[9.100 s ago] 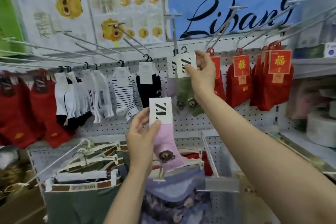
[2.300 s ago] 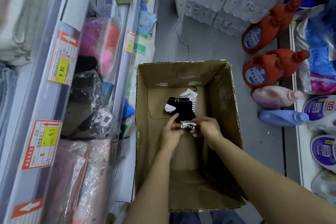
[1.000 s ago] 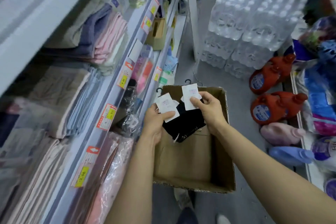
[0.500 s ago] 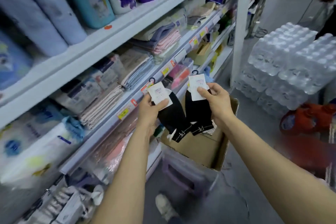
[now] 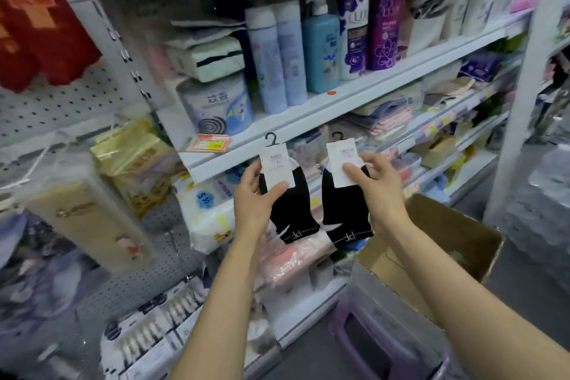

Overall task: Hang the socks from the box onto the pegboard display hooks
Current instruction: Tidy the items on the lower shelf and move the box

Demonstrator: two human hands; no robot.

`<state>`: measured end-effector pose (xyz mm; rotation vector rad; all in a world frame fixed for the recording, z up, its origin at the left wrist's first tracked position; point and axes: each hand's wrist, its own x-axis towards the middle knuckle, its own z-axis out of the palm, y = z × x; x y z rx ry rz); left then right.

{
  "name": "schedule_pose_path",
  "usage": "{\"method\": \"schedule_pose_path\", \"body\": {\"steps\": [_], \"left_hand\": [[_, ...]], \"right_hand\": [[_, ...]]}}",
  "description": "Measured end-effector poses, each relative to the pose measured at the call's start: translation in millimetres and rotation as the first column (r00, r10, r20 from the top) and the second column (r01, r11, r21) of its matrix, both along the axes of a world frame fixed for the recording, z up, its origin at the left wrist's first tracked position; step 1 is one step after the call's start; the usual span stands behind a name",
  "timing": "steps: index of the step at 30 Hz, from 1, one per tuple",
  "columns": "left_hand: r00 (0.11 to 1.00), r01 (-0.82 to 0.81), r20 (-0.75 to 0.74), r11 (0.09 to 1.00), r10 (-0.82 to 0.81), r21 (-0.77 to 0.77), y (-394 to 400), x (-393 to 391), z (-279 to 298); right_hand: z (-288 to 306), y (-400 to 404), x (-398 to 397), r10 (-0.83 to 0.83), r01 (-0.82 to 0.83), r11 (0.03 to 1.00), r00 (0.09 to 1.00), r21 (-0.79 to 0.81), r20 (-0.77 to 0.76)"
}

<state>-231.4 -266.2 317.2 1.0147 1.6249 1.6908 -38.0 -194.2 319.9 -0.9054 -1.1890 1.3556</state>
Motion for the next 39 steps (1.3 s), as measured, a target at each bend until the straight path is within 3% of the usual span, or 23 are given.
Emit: {"method": "schedule_pose_path", "body": {"steps": [14, 26, 35, 39], "left_hand": [[0.920, -0.368, -0.085, 0.918, 0.382, 0.146, -196.0, -150.4, 27.7], [0.684, -0.703, -0.004, 0.661, 0.730, 0.262, -309.0, -205.6, 53.0], [0.574, -0.782, 0.031, 0.537, 0.818, 0.317, -378.3, -236.1, 74.2], [0.556, -0.787, 0.018, 0.519, 0.831, 0.335, -419.4, -275.4, 91.0]], "right_hand": [[22.3, -146.0, -198.8, 0.297, -0.284, 0.950, 0.951, 0.128, -0.088], [54.4, -208.6, -321.5, 0.648, -0.607, 0.745, 0.757, 0.277, -0.084], [84.7, -279.3, -382.0, 0.779, -0.726, 0.611, 0.622, 0.316, -0.078], [101.1, -320.6, -419.1, 0.781, -0.716, 0.605, 0.619, 0.349, -0.083]]}}
